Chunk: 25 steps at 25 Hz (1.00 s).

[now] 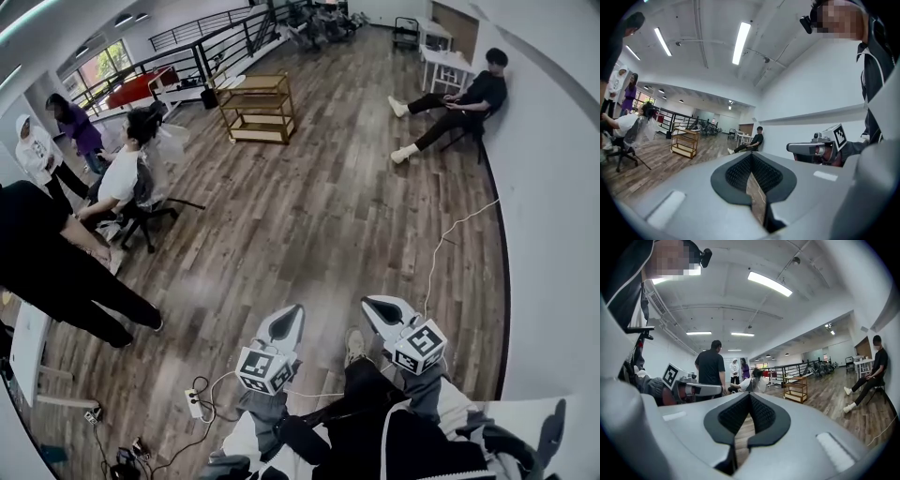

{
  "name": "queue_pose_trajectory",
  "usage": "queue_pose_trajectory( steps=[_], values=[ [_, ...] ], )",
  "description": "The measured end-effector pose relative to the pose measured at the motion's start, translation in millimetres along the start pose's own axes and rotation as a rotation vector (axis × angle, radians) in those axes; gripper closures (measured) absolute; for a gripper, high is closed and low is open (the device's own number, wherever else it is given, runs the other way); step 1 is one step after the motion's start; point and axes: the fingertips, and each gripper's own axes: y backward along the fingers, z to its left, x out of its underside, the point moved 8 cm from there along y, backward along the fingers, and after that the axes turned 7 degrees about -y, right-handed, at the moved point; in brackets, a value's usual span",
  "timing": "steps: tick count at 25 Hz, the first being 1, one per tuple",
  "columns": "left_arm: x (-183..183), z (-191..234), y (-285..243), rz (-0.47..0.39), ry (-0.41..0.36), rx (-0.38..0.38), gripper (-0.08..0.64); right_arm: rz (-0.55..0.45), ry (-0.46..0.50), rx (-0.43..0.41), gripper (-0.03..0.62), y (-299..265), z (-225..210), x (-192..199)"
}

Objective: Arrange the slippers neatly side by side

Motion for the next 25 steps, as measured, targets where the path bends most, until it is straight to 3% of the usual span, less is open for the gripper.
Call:
queue_pose_trajectory(
  steps=[7,16,25],
  values=[
    [-14,59,-95,0.038,-0.003,-0.027,0.548,0.000,-0.023,-0.063,0.588,-80,-93,-23],
    [-46,124,-233,0.026,-0.001,-0.061,0.548,0.017,-0.006,-0.130,0.588,-161,-222,-76],
    [-55,178,-275,0.011,0.001,-0.146,0.548,0.040,0.008,-0.211,0.588,-231,-267,-92]
  ],
)
